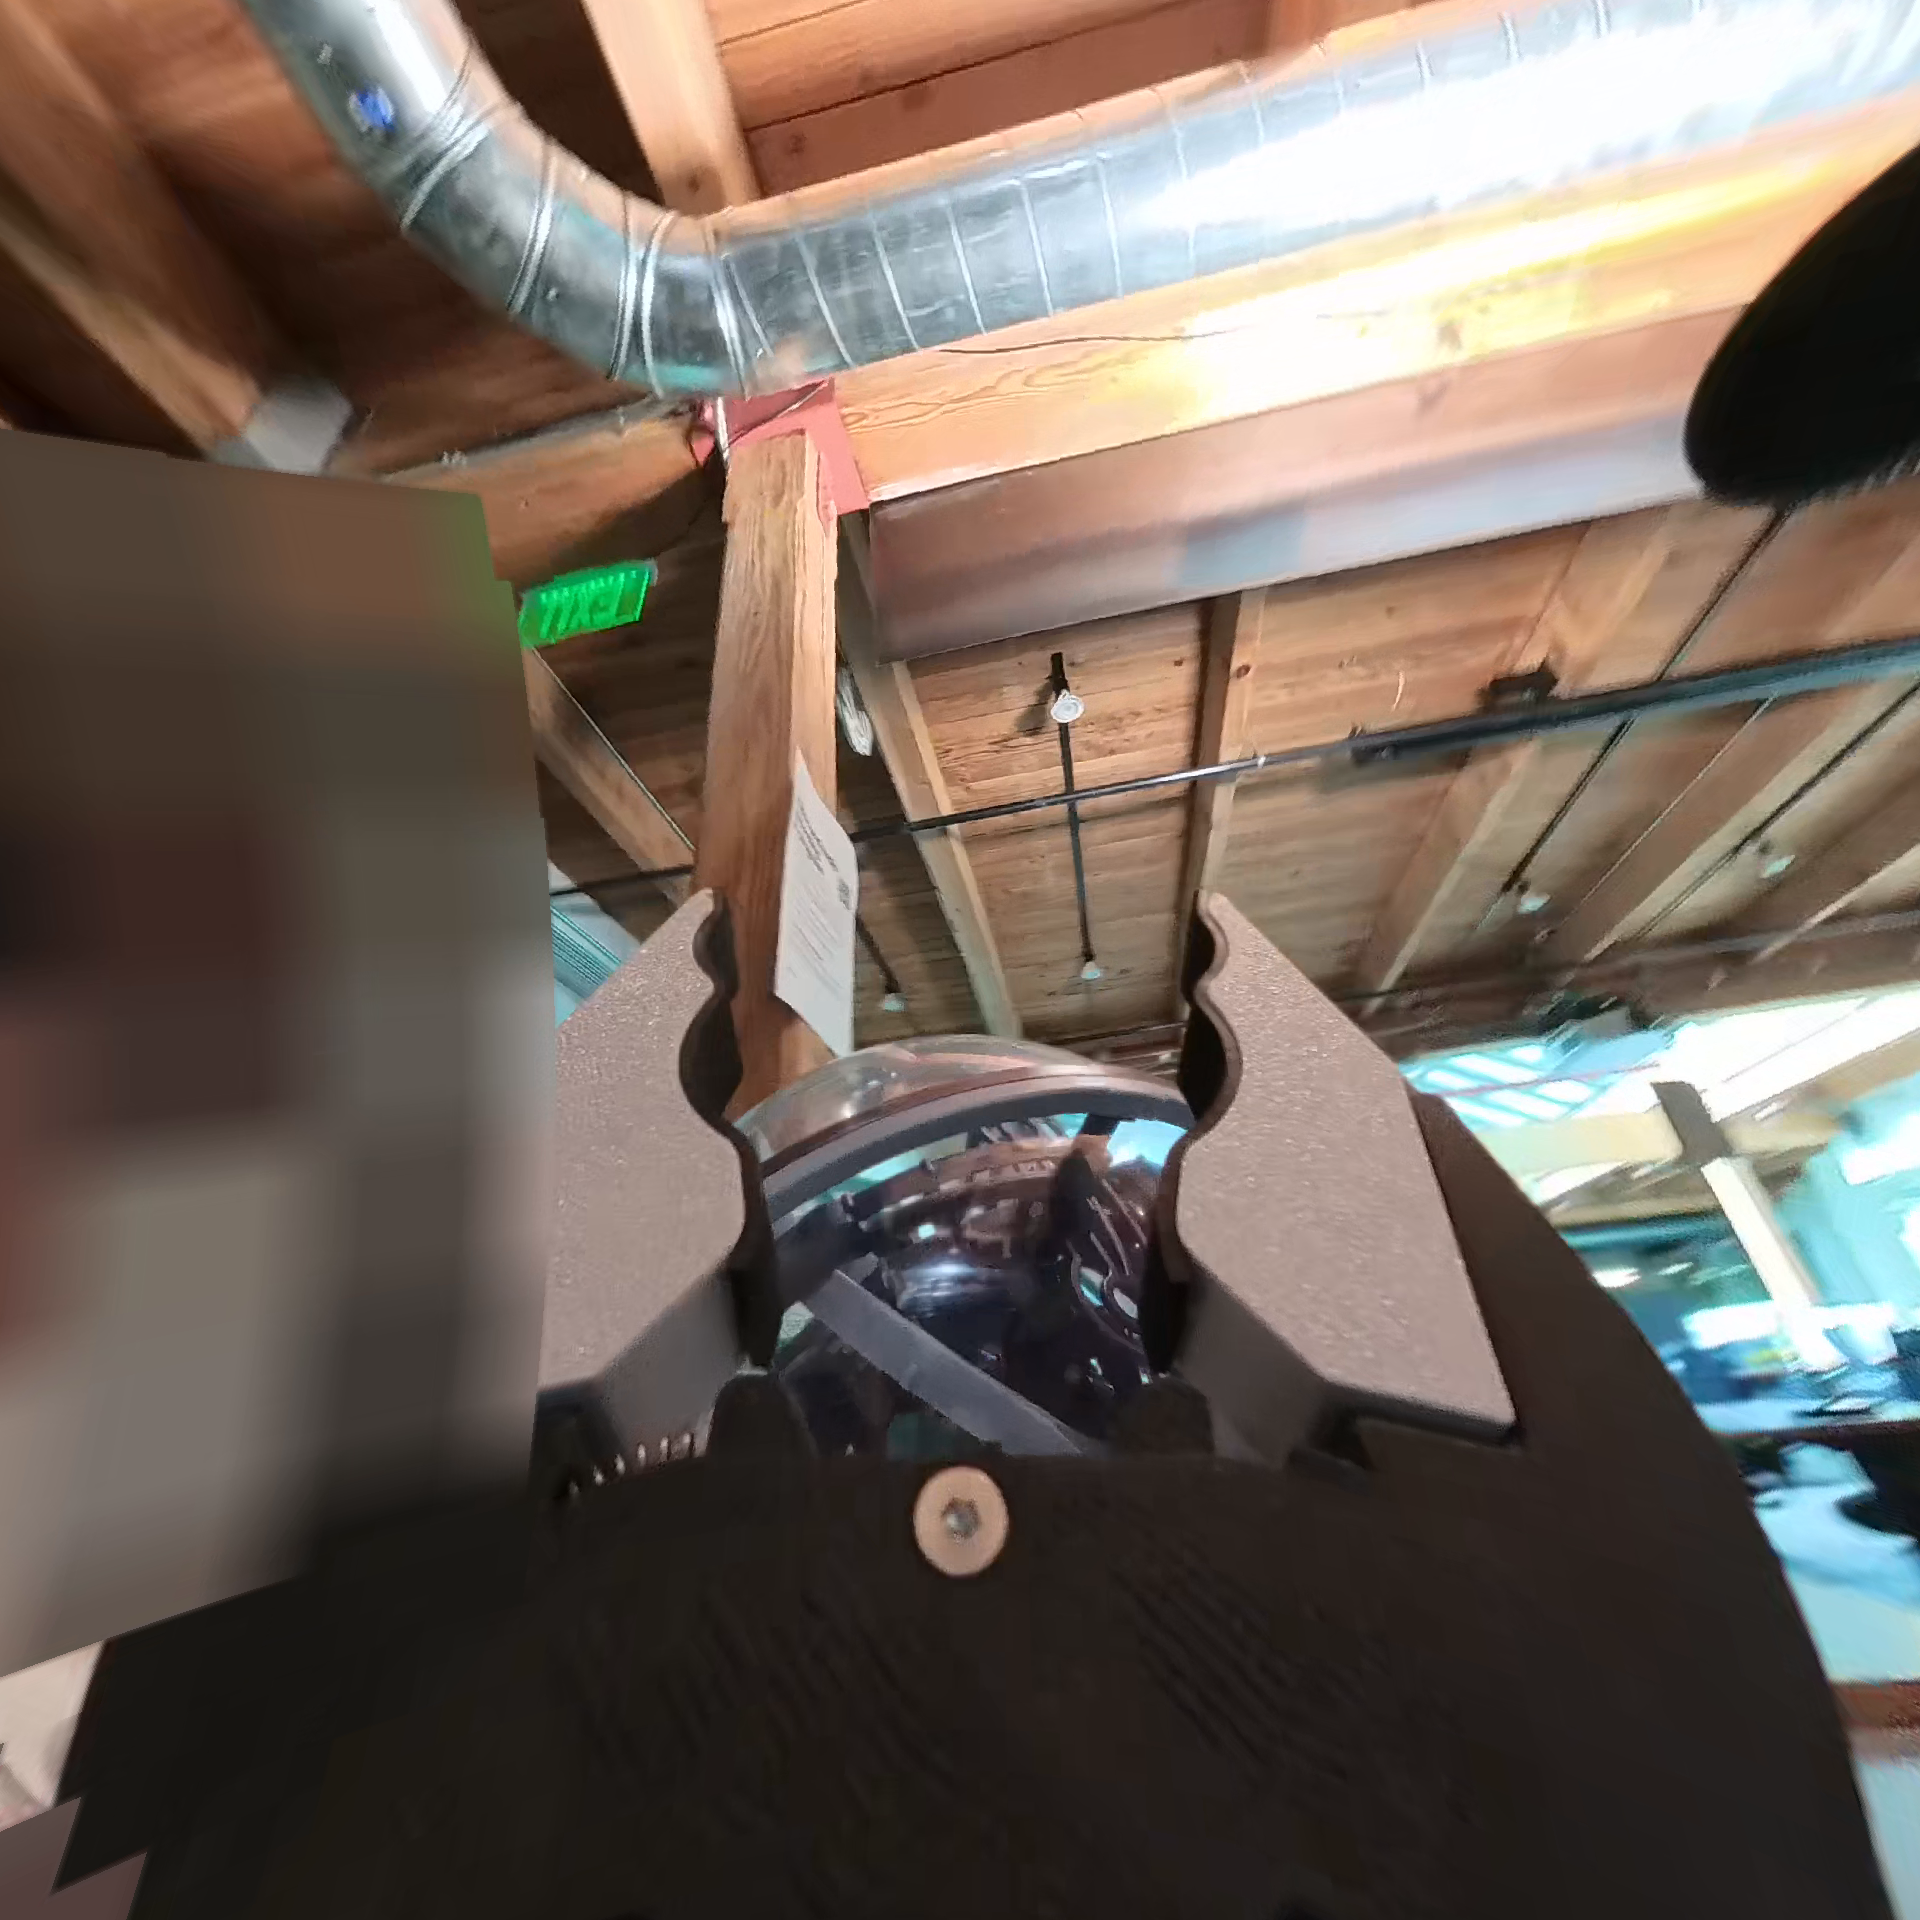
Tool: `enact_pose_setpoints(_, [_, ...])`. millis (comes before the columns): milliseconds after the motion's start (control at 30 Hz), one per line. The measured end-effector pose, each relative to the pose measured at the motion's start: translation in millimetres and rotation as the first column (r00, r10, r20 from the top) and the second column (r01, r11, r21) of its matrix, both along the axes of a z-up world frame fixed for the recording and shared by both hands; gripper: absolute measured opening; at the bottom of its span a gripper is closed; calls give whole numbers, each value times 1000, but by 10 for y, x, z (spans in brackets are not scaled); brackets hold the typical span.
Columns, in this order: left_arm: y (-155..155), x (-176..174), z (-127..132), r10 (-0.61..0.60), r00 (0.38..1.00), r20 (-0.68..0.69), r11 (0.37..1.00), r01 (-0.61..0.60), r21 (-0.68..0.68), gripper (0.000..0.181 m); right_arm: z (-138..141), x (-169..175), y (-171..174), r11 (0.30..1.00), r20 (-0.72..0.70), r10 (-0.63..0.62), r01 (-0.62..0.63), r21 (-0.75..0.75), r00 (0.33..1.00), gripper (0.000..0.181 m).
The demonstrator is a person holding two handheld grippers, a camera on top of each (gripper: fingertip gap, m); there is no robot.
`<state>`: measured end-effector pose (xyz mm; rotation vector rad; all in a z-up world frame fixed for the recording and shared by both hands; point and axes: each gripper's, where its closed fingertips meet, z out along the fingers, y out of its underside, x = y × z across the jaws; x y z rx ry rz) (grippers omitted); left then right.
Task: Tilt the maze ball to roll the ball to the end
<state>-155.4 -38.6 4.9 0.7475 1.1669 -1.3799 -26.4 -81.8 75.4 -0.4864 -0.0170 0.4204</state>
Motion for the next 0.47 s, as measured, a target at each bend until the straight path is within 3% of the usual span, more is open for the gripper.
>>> enact_pose_setpoints(167, [24, -7, 72, 46, 994, 99, 998, -42, -51, 157, -105, 173, 81, 981, -105, 193, -194, 8, 975, 81])
enact_pose_setpoints(333, [16, -118, 127, -25, 995, 95, 995, 34, -99, 157, -152, 210, 113, 964, -129, 265, -262, 37, 956, 86])
enact_pose_setpoints(467, [-26, -105, 79, -12, 994, 107, 997, 20, -78, 157, -141, 141, 79, 965, -83, 261, -257, 53, 962, 89])
